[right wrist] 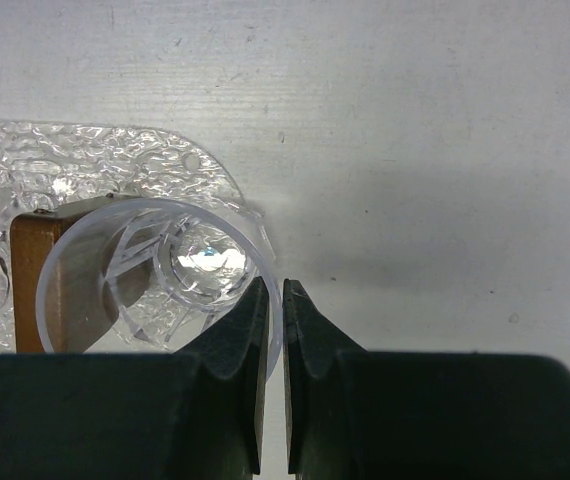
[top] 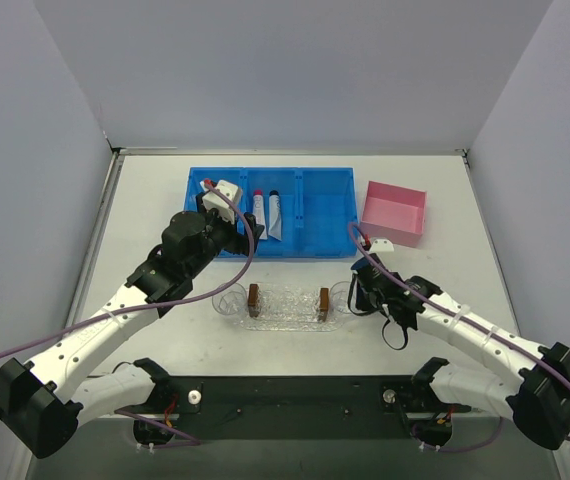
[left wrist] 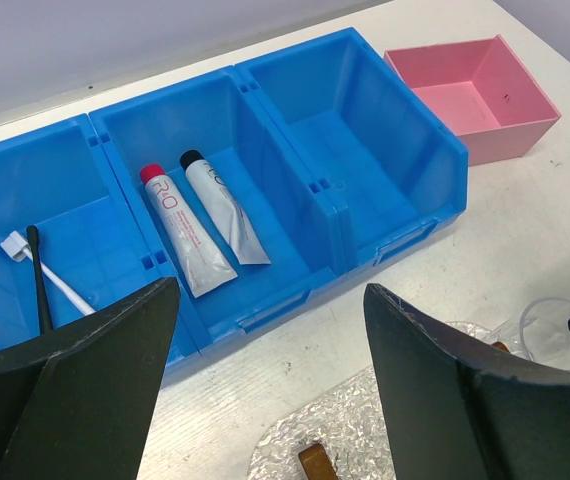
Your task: Prepare toiletry sets of a toothbrush and toothpaste on the tray
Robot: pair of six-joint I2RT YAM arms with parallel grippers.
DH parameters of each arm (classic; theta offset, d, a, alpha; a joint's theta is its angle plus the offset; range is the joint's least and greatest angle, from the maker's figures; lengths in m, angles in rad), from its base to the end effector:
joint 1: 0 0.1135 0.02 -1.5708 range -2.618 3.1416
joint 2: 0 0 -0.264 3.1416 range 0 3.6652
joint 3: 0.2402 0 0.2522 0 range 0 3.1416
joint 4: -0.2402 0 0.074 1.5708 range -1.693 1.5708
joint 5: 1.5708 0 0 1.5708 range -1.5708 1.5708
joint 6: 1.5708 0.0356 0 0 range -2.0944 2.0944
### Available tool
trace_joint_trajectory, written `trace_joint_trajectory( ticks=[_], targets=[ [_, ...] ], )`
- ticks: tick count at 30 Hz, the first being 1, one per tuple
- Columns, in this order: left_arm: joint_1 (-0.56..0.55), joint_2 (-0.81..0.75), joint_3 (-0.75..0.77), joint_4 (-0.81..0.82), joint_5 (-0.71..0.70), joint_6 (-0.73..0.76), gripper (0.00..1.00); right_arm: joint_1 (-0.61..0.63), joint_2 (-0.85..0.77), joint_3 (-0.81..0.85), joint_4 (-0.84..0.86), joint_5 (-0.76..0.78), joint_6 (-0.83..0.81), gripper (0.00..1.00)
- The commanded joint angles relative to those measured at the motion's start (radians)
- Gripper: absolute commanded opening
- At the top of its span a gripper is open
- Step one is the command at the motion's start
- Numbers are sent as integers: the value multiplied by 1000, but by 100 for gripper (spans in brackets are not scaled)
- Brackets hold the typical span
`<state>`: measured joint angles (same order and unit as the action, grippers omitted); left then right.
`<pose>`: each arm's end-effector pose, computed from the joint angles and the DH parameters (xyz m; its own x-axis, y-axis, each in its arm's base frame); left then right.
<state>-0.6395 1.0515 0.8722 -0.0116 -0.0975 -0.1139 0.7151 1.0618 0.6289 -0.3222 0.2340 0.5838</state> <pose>0.2012 -0.1453 0.3373 -0.2100 0.0153 -0.9776 0.4966 0.8629 -0.0932 0.1700 0.1367 0.2213 -0.7131 0.0909 -0.6952 -0.1406 0.9529 0.2688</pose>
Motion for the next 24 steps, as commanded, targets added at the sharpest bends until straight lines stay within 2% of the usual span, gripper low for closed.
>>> trace_joint_trajectory(
  ticks=[1,11,24],
  targets=[
    [4,-2,47,16,2,11,85,9,21,25,-38,41,14,3],
    [4,-2,47,16,5,10,85,9,4,31,-49,54,19,26],
    [4,1,47,16,8,8,85,10,-40,52,-51,39,21,40]
  ],
)
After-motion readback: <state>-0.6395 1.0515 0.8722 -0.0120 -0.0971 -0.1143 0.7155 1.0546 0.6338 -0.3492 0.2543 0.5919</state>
